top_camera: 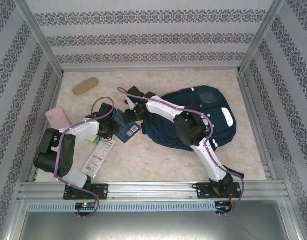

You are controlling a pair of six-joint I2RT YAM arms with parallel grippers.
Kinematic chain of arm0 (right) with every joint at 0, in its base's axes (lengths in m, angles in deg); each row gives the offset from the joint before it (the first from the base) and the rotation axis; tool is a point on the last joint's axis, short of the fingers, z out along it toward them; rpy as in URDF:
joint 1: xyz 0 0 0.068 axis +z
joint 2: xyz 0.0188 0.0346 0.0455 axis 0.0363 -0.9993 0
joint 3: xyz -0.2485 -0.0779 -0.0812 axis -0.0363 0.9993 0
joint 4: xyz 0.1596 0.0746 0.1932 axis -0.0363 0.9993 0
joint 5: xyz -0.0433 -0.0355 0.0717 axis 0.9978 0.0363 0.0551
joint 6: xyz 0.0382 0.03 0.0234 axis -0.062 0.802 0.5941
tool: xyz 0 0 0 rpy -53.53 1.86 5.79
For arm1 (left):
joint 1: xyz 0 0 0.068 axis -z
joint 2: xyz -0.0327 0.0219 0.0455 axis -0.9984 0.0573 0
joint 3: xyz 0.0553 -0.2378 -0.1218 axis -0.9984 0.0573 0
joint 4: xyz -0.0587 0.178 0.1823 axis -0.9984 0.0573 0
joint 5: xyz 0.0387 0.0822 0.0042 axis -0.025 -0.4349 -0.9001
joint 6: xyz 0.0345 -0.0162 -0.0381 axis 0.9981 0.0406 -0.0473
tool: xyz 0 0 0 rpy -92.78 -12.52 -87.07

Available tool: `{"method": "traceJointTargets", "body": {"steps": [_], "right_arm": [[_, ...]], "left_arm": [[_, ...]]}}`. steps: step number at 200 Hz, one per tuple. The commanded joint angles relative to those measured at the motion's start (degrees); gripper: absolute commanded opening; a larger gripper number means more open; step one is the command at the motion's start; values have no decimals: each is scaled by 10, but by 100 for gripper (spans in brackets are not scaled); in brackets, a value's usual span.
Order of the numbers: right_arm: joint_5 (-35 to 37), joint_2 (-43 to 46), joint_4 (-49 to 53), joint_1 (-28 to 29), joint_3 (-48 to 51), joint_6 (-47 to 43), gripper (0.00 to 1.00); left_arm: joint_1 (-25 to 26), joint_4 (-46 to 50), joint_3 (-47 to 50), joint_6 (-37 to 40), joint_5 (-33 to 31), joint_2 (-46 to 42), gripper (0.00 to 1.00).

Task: Pack the student bag
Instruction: Pick up the book from the center of the table.

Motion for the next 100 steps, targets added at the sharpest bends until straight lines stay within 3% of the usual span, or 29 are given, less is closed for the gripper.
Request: {"method": "traceJointTargets", "body": {"steps": [1,40,78,100], "right_arm": [[-6,-36,51,12,-13,-23,55],[49,-29,77,20,-16,-43,58],[13,-2,67,20,-16,-33,58],[39,2,67,21,-20,-22,59]], "left_arm": [[-2,8,29,8,10,47,23],[-3,5,34,8,11,46,22],[-2,12,36,11,5,43,21],[-3,10,38,10,6,43,21]]}}
